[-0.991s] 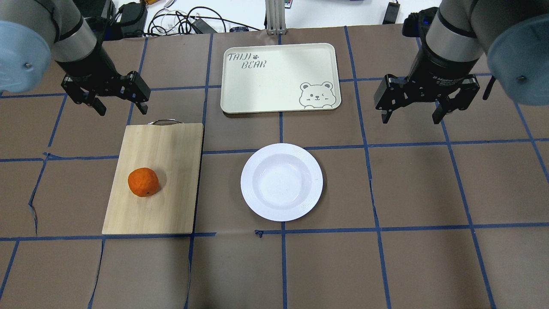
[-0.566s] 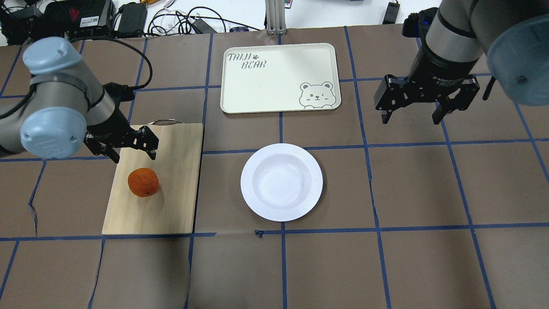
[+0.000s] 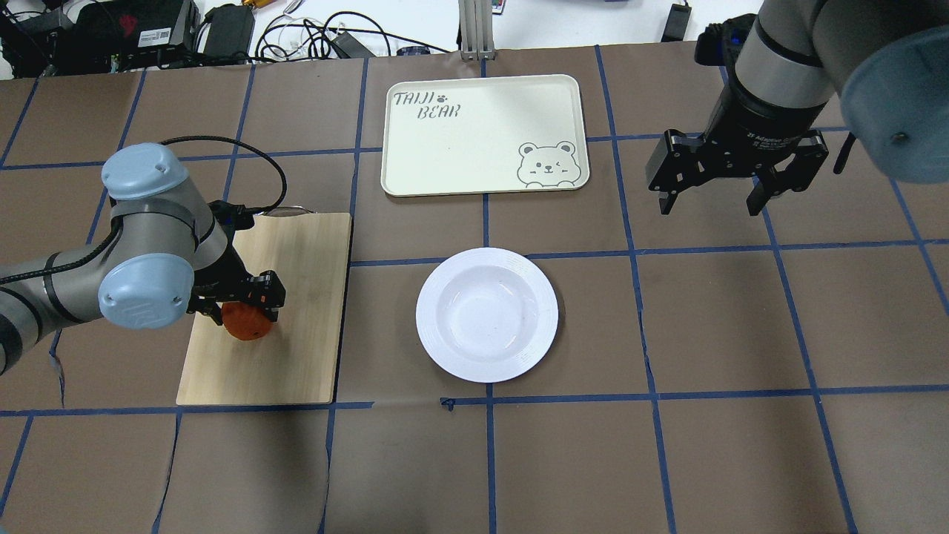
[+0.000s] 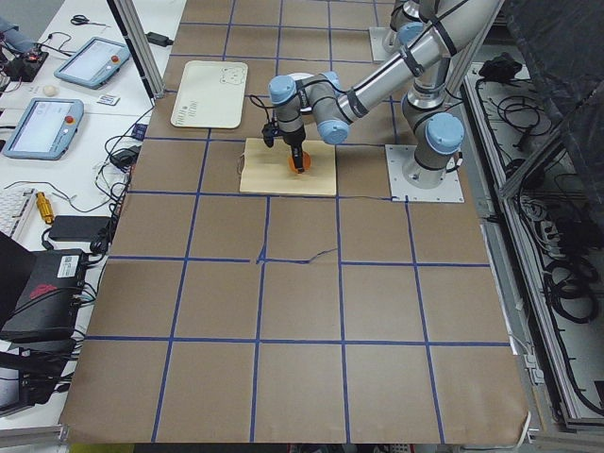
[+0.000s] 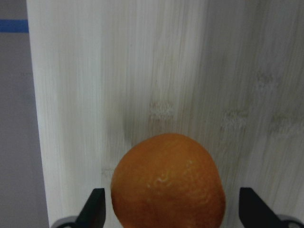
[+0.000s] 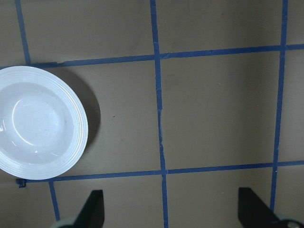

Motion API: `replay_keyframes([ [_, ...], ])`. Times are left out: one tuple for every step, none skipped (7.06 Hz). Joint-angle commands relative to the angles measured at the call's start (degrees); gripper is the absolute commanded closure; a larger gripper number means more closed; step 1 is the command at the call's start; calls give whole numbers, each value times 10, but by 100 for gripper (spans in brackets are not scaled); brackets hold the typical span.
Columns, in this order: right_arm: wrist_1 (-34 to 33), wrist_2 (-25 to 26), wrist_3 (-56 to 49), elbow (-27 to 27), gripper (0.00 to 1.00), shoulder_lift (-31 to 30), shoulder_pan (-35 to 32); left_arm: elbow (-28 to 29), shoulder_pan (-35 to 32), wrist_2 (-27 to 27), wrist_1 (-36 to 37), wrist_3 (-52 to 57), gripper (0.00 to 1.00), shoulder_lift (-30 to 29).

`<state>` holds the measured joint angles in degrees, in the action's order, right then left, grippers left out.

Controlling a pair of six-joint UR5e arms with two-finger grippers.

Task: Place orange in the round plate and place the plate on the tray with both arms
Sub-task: 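Close the left gripper on the orange and lift it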

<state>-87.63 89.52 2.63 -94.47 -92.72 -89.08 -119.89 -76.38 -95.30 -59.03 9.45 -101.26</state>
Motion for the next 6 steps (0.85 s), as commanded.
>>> replay_keyframes([
  [0, 1, 0, 0, 0, 0, 0, 3, -1, 0, 4, 2, 79, -2],
  [1, 4, -1, 0, 0, 0, 0, 16, -12, 12, 1, -8, 89, 9],
  [1, 3, -1, 0, 0, 0, 0, 42, -30, 50, -26, -53, 89, 12],
  [1, 2, -1, 0, 0, 0, 0, 64, -75, 78, -48, -117, 89, 12],
  [2, 4, 0, 0, 0, 0, 0, 86, -144, 101, -56, -223, 88, 11],
  [1, 4, -2, 0, 0, 0, 0, 107, -205, 126, -57, -299, 88, -3],
])
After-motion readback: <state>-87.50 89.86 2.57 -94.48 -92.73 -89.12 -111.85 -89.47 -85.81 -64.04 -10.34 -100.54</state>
